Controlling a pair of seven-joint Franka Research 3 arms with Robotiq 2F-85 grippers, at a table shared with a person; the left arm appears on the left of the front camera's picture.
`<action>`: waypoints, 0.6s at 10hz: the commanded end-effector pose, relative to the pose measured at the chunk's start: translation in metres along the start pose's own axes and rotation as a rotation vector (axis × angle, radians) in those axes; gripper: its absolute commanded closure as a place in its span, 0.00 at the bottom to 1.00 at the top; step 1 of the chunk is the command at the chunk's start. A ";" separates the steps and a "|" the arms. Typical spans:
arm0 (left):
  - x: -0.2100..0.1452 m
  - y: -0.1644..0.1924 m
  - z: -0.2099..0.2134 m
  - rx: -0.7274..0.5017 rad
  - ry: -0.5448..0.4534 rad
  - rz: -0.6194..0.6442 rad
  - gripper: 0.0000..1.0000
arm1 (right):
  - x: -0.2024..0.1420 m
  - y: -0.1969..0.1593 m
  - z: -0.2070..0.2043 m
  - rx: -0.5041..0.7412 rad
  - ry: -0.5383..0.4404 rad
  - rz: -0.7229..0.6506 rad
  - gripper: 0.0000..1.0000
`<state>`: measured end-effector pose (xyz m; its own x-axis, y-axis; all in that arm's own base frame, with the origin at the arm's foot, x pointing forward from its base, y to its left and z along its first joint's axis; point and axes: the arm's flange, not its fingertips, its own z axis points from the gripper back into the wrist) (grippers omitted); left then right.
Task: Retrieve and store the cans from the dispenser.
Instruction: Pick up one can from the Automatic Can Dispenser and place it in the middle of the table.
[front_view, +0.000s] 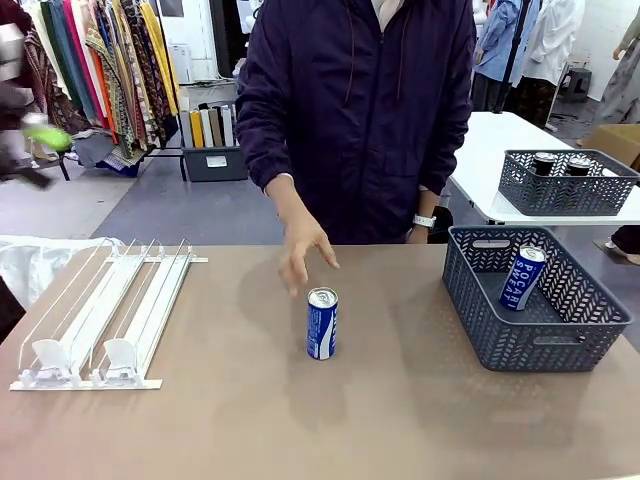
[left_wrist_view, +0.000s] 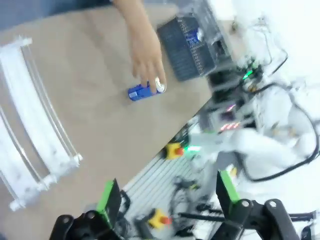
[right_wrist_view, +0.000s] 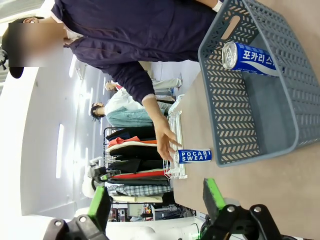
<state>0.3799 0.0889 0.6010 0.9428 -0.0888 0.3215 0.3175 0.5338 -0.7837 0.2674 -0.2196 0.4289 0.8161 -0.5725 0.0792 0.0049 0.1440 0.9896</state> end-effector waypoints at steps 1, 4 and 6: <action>-0.030 0.077 0.039 -0.188 -0.255 0.173 0.00 | 0.000 0.003 0.000 0.008 0.002 -0.002 0.00; -0.097 0.147 0.053 -0.309 -0.417 0.306 0.00 | 0.000 0.003 0.000 0.008 0.002 -0.002 0.00; -0.109 0.165 0.048 -0.303 -0.329 0.368 0.00 | 0.000 0.003 0.000 0.008 0.002 -0.002 0.00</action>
<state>0.3196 0.2358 0.4562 0.9076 0.4058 0.1080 0.0302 0.1935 -0.9806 0.2675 -0.2195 0.4290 0.8163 -0.5721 0.0794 0.0049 0.1443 0.9895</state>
